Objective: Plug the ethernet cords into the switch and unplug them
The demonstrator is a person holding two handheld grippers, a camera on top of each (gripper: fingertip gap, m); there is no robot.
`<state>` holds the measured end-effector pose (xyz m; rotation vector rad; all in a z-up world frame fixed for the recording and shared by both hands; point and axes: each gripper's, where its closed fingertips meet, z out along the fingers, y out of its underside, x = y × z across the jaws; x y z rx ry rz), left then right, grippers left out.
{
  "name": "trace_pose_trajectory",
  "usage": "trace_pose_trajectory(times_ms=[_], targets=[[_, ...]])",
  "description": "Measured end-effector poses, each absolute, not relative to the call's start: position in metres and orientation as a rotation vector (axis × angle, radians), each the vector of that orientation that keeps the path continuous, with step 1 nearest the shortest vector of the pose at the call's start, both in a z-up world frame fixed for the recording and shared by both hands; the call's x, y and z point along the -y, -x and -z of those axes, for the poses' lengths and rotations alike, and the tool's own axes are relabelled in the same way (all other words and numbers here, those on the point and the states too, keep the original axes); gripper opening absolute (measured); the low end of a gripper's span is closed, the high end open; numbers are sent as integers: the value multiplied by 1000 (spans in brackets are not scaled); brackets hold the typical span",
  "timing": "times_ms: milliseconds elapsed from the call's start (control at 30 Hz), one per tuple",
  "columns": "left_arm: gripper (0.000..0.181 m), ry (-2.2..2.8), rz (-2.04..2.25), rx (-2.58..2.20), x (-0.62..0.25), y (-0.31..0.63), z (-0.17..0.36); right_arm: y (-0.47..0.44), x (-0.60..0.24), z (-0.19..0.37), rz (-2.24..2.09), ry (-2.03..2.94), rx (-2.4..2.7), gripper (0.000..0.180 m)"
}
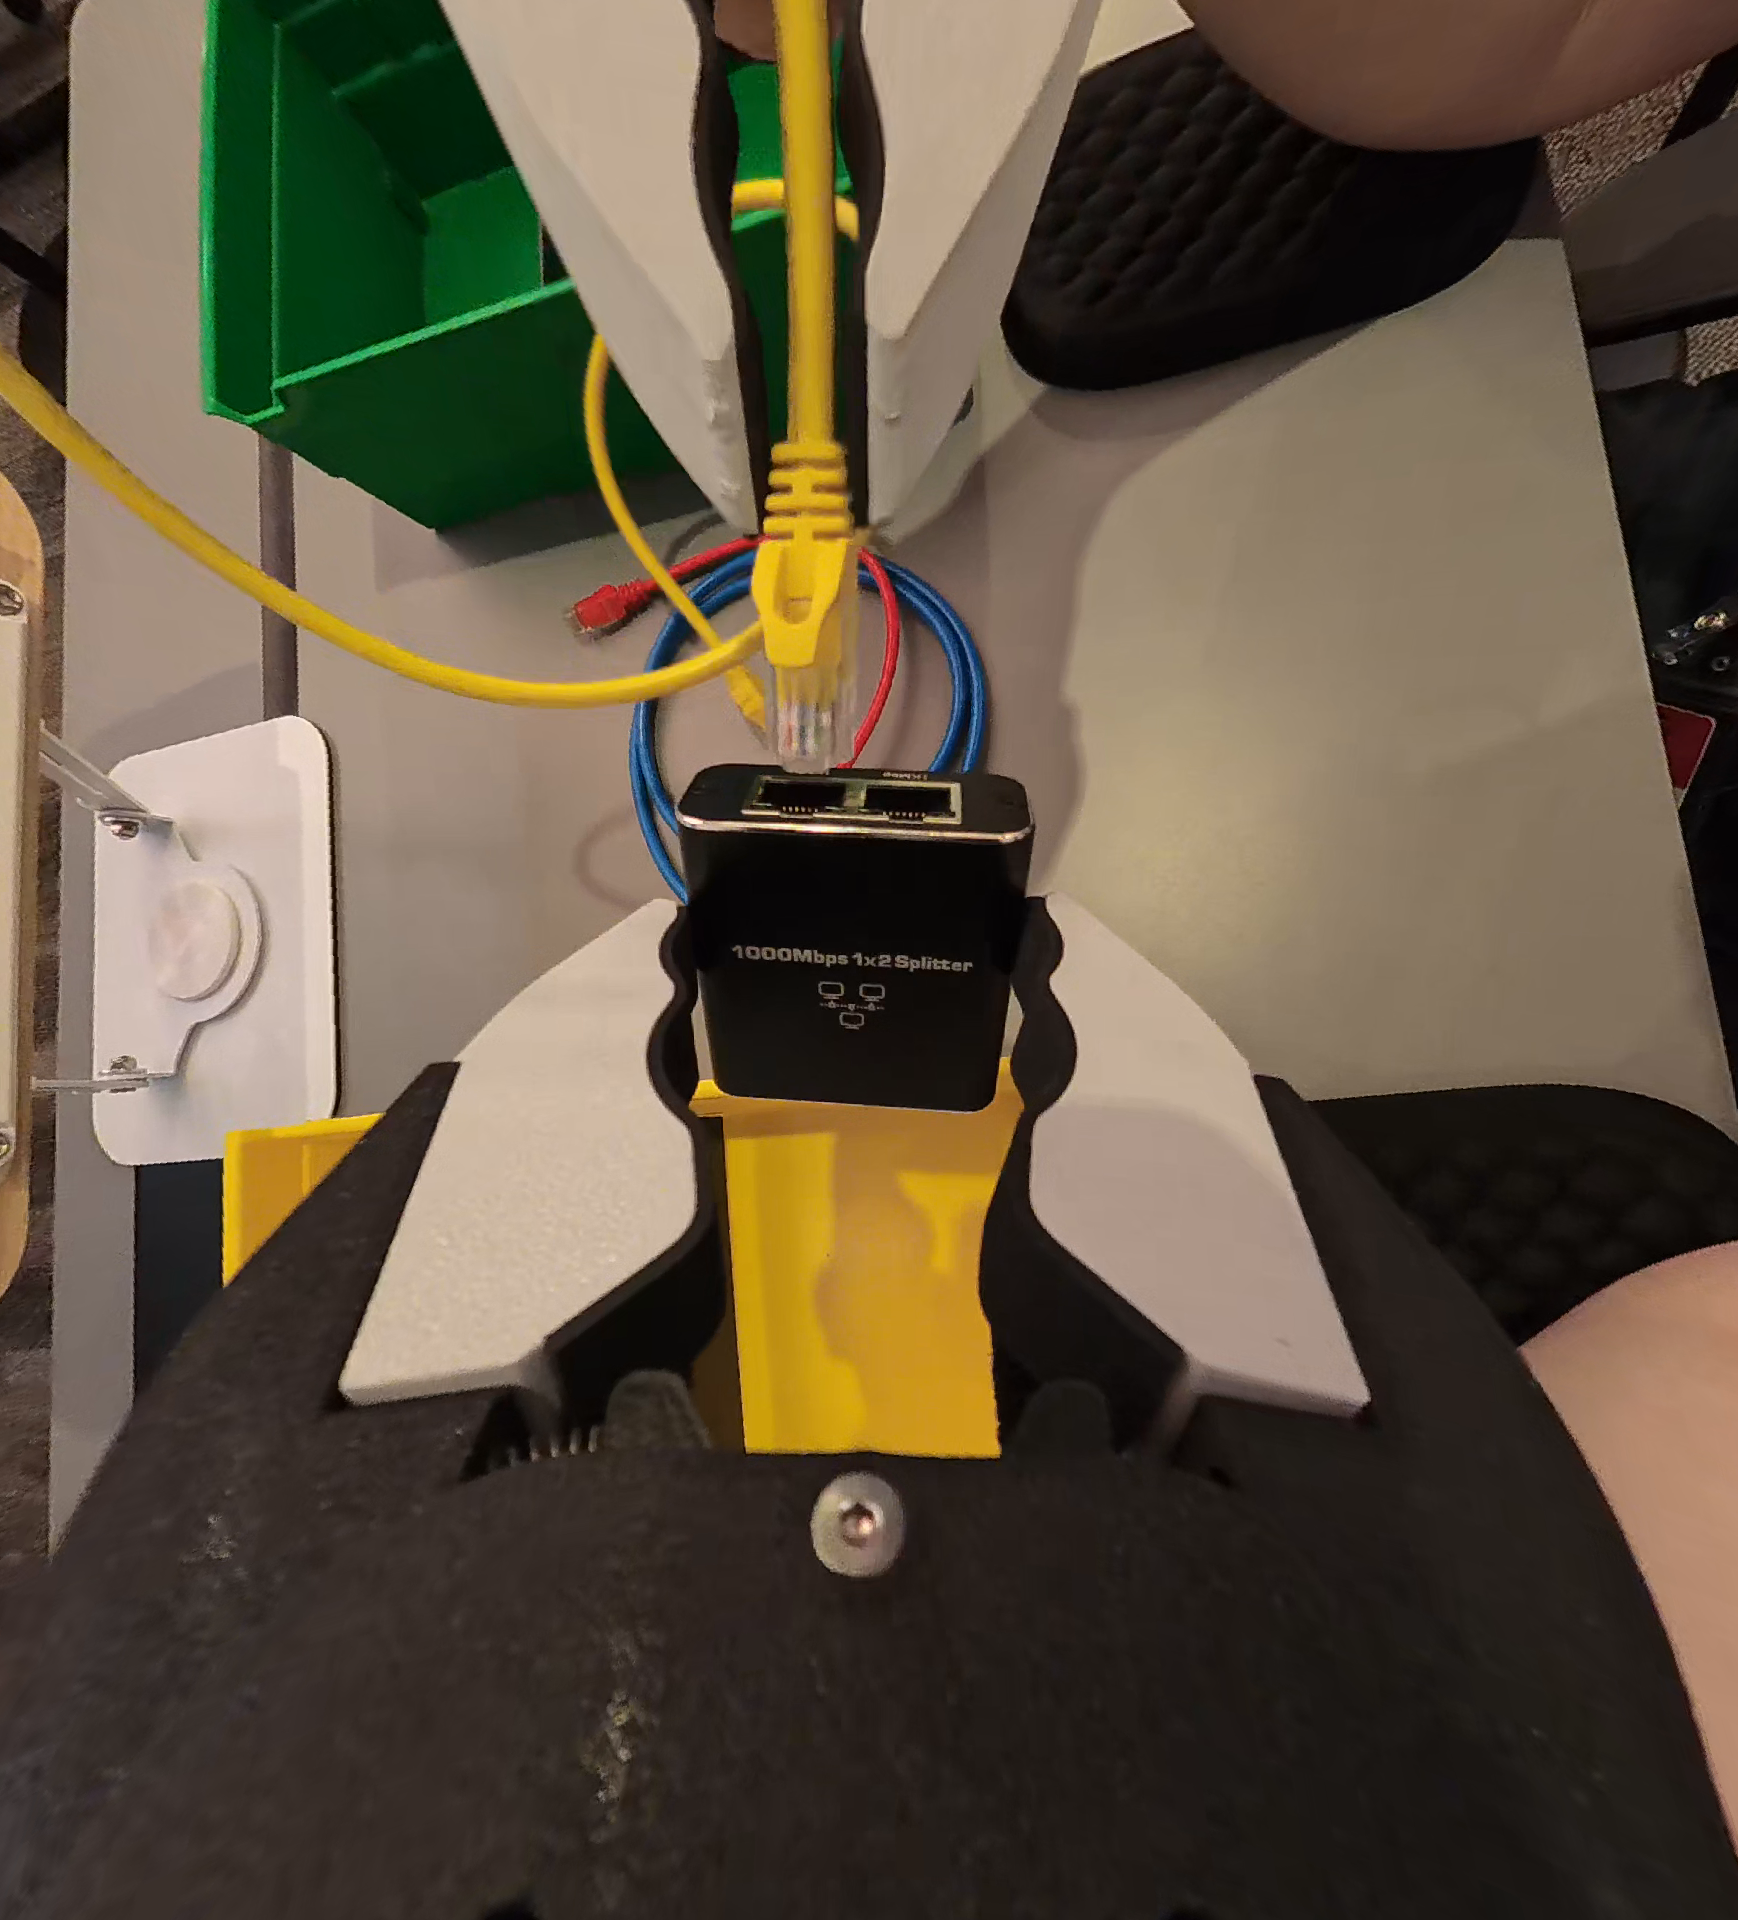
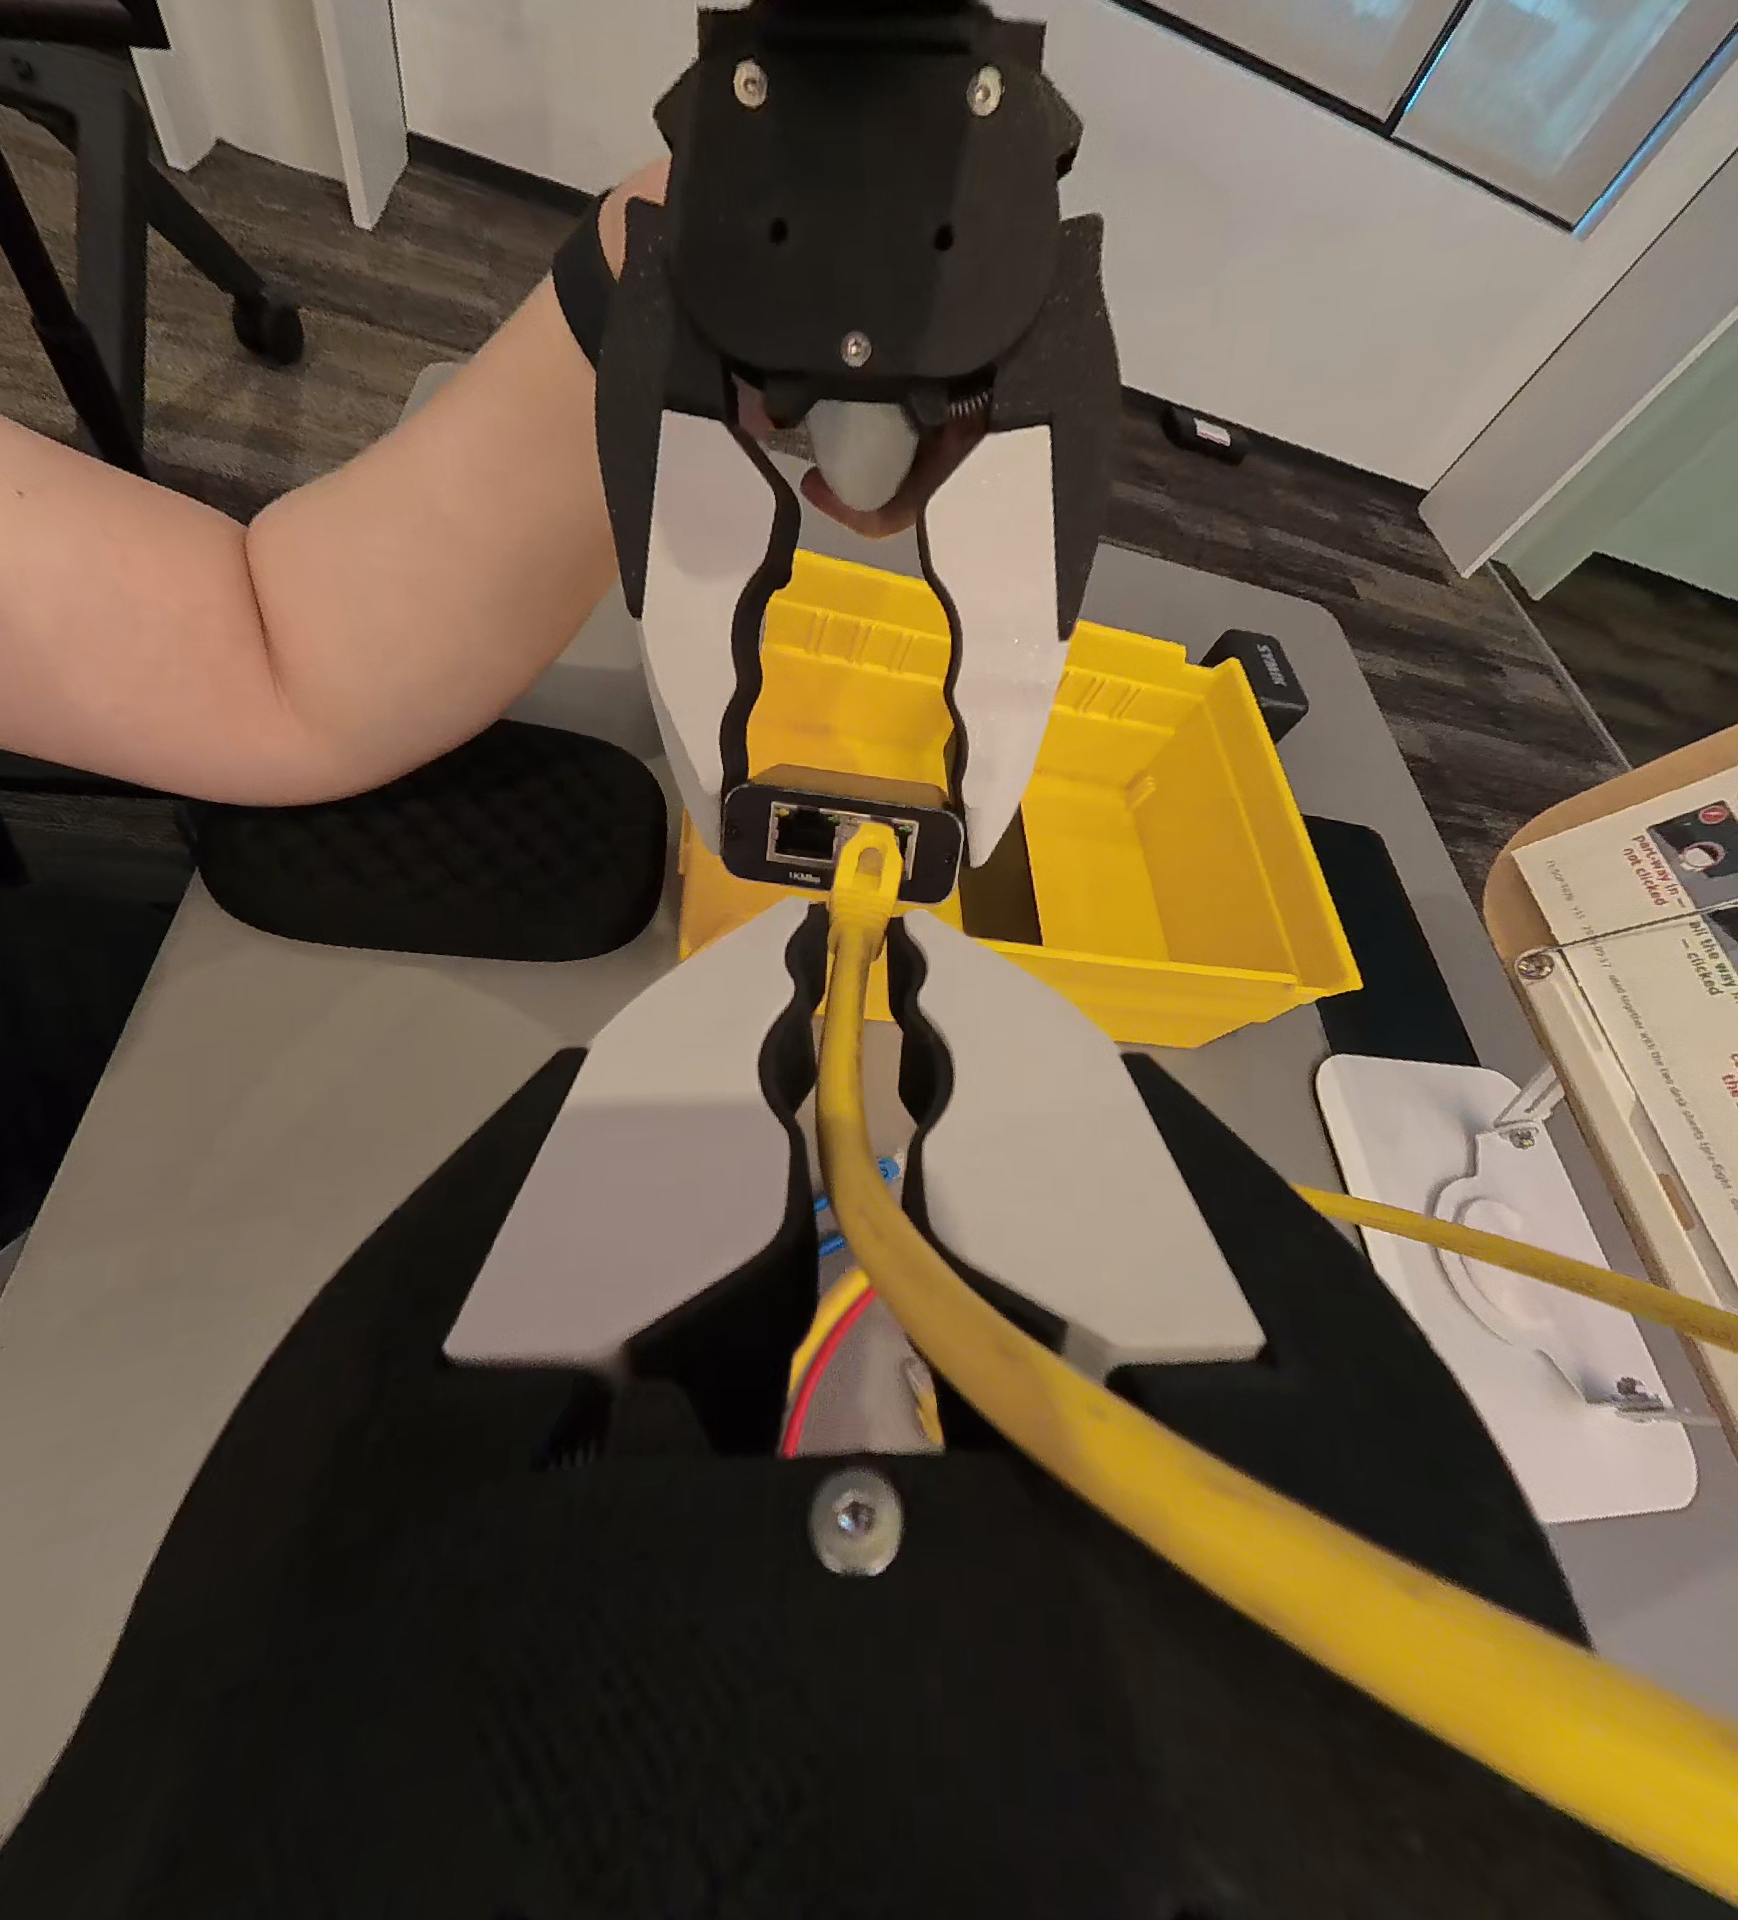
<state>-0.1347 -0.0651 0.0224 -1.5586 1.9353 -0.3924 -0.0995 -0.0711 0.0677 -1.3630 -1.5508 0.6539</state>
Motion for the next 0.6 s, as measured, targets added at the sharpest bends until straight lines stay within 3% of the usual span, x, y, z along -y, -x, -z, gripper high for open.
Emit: trace_pose_trajectory(times_ms=[600], targets=[[59,1640,368,-2026,63,131,-1,104,64,-39,-615,1401,1627,12]])
